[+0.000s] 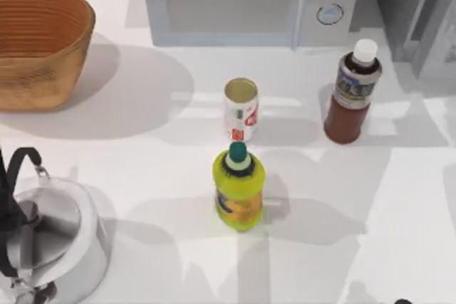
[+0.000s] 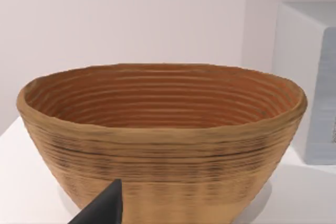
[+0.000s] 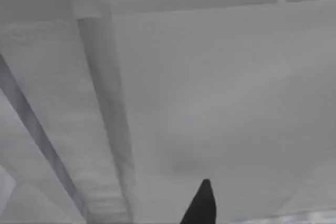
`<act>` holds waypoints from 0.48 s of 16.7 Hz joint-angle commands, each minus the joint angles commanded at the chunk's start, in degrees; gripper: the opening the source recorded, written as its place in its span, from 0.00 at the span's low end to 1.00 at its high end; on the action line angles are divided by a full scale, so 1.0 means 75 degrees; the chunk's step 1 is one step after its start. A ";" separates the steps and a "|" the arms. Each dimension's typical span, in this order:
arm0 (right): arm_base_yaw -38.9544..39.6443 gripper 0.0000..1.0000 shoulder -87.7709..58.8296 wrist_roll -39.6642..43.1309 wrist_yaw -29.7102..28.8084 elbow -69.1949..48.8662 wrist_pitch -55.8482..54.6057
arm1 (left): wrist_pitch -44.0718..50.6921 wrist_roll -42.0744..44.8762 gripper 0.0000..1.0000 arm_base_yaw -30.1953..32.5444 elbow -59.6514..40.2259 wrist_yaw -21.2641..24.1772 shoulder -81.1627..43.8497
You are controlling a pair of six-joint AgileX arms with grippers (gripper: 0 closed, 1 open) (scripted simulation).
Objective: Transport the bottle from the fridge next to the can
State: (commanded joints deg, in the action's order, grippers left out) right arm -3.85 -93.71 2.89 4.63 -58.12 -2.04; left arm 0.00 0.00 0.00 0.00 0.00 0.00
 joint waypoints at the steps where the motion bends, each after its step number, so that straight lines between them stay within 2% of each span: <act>1: 0.0190 1.00 0.0073 -0.0169 -0.0186 0.0088 -0.0097 | 0.0000 0.0000 1.00 0.0000 0.0000 0.0000 0.0000; 8: 0.0197 1.00 -0.0009 -0.0263 -0.0364 0.0059 -0.0129 | 0.0000 0.0000 1.00 0.0000 0.0000 0.0000 0.0000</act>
State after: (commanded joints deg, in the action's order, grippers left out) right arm -2.38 -93.78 0.92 1.90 -57.68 -3.01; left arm 0.00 0.00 0.00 0.00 0.00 0.00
